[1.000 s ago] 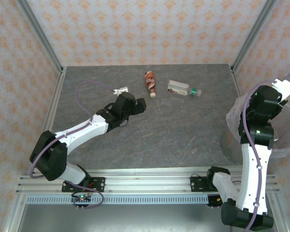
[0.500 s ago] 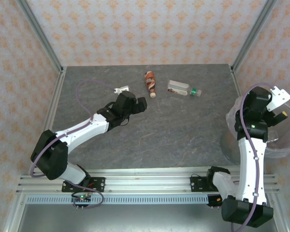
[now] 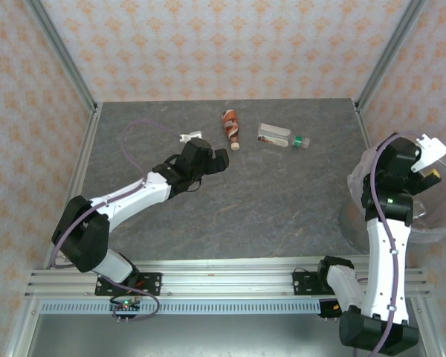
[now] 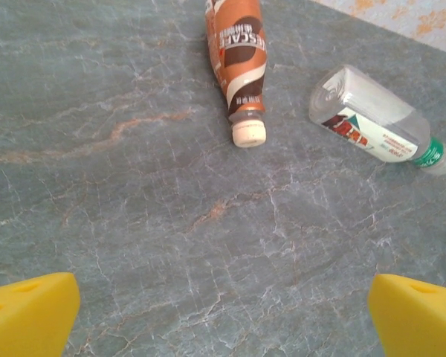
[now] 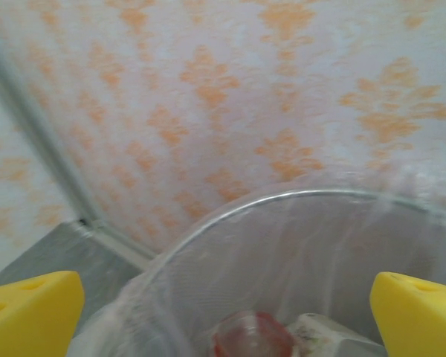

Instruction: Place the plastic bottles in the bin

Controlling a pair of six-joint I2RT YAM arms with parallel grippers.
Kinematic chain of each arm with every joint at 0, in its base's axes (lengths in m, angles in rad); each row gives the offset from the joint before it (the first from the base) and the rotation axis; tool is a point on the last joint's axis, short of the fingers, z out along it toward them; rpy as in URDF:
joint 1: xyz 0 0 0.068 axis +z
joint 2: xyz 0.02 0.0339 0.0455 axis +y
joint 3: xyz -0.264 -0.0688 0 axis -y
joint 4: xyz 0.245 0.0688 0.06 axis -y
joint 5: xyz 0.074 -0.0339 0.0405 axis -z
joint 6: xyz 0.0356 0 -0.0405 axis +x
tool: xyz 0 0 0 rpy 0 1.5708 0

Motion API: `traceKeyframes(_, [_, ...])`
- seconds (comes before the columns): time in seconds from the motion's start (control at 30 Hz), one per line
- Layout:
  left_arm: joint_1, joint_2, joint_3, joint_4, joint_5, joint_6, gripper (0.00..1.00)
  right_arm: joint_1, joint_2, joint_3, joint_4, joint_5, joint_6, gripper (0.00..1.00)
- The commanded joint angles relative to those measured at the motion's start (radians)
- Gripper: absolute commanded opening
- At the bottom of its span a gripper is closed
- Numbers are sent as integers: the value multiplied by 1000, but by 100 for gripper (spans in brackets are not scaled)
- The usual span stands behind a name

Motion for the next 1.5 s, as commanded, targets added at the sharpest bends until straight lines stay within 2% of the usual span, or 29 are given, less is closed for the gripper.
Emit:
traceKeyframes(0.0, [8, 13, 42, -7, 18, -7, 100, -4, -29, -16, 52, -246, -36, 99])
traceKeyframes(0.17, [8, 38, 63, -24, 38, -8, 100, 0, -5, 2, 50, -550, -18, 99])
traceKeyframes(0.3, [8, 80, 99, -49, 67, -11, 100, 71, 42, 29, 34, -740, 4, 99])
traceKeyframes(0.47, [8, 150, 148, -67, 108, -29, 100, 241, 82, 36, 57, -704, -43, 99])
traceKeyframes(0.63, [-4, 282, 290, -192, 35, -44, 100, 338, 112, -8, 138, -665, -12, 99])
traceKeyframes(0.77, [-32, 402, 427, -270, -74, -20, 100, 360, 110, -50, 190, -665, 44, 99])
traceKeyframes(0.9, [-49, 535, 573, -334, -151, -20, 95, 366, 102, -80, 205, -716, 58, 99])
traceKeyframes(1.1, [-52, 668, 723, -353, -217, -49, 92, 368, 74, -73, 106, -669, -37, 99])
traceKeyframes(1.47, [-51, 955, 1124, -527, -263, -35, 91, 367, 61, -116, 125, -698, -43, 99])
